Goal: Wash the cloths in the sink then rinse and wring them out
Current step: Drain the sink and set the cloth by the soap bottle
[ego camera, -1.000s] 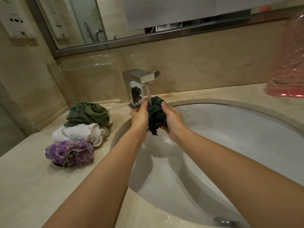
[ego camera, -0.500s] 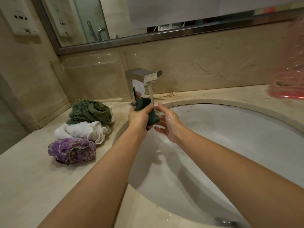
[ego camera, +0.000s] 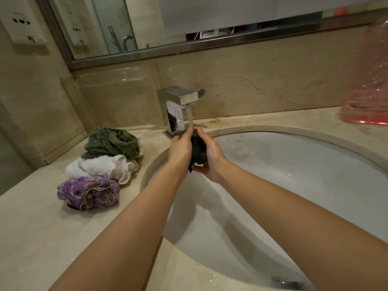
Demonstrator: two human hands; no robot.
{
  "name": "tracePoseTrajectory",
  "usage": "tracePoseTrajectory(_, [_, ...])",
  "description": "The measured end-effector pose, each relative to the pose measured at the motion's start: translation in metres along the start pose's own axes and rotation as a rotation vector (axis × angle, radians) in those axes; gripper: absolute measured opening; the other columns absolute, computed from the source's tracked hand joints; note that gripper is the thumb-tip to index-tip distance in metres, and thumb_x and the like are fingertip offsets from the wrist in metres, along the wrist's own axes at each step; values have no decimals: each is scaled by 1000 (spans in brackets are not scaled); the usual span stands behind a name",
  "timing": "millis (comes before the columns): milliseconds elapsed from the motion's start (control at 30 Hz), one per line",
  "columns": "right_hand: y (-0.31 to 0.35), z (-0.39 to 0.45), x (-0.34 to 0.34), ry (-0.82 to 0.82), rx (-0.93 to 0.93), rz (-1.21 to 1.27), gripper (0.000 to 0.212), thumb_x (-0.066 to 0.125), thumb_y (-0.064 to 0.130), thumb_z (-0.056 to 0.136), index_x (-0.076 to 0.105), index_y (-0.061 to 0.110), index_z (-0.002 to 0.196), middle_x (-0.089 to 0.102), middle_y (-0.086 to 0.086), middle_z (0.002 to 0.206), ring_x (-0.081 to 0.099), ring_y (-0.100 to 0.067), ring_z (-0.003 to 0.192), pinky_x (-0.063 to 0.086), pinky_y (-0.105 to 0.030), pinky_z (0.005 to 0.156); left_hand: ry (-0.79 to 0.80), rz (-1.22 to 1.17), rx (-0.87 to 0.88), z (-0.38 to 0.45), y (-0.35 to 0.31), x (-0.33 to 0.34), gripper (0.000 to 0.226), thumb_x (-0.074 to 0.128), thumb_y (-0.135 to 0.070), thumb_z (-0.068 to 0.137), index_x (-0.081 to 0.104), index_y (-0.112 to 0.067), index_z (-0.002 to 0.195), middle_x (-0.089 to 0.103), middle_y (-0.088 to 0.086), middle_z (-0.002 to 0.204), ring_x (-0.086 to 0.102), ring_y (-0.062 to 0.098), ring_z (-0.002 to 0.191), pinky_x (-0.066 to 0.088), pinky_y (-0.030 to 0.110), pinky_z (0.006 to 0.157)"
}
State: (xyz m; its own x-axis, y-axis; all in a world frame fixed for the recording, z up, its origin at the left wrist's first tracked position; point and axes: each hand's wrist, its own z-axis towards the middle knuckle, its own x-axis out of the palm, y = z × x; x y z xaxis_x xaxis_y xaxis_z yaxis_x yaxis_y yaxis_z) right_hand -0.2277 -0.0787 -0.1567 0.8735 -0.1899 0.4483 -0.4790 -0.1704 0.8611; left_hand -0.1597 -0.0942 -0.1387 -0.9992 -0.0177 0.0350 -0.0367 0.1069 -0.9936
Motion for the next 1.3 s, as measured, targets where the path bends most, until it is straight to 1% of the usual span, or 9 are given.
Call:
tracePoseTrajectory(100, [0,2,2,-50,-29,31,39,55,41,95,58,18,127,65,-11,117,63,-29,104,56,-44,85,-93,79,95,3,0,-2,12,51,-31,98,59,-26,104,65,2,105,61,27,106,51,47,95])
tracePoseTrajectory(233, [-1,6,0,-196,-135,-77,32,43,33,102,55,17,127,63,-11,119,60,-32,108,54,-46,89,-180,69,134,2,-2,-5,21,47,-33,101,65,-25,94,63,1,91,63,26,100,52,44,93])
tracePoseTrajectory(400, [0,8,-7,-288,-140,-116,32,32,21,104,61,15,118,65,-11,102,61,-23,76,41,-17,39,-273,-75,172,6,-4,-8,25,42,-34,102,60,-23,89,64,1,93,63,25,99,52,45,94])
tracePoseTrajectory(467, [0,6,-7,-275,-122,-108,37,29,14,101,61,17,120,64,-11,101,57,-20,70,35,-12,34,-247,-134,146,6,-5,-7,26,38,-34,104,58,-22,93,63,2,93,62,25,100,51,44,95])
tracePoseTrajectory(700, [1,4,11,-206,-63,-58,29,39,11,93,63,15,109,67,-15,93,61,-28,66,47,-26,49,-204,-156,46,5,-7,-7,40,37,-38,103,60,-15,82,64,3,86,62,22,88,50,34,79])
tracePoseTrajectory(800, [2,8,9,-267,-109,-34,31,37,8,92,63,12,107,67,-20,104,63,-32,75,54,-37,54,-192,34,29,9,-4,-6,42,32,-37,104,60,-8,113,65,11,108,61,28,101,51,41,92])
tracePoseTrajectory(900, [7,11,-3,-416,-185,-59,32,31,8,99,61,11,109,63,-13,109,62,-32,101,54,-47,90,-154,184,-57,7,-4,-3,52,32,-43,102,41,-7,139,56,16,130,56,33,114,47,43,99])
tracePoseTrajectory(1000, [7,11,-11,-412,-224,-28,34,31,13,102,57,13,124,61,-11,116,58,-29,108,49,-47,98,-31,305,-76,1,-2,2,62,29,-53,100,31,-13,148,46,13,143,47,33,128,39,43,104])
tracePoseTrajectory(1300, [2,13,2,-151,-39,149,40,45,39,90,74,14,102,70,-15,111,64,-32,103,49,-47,97,283,-187,-368,-9,-5,0,64,32,-66,94,69,-16,110,66,13,113,59,29,102,48,40,78])
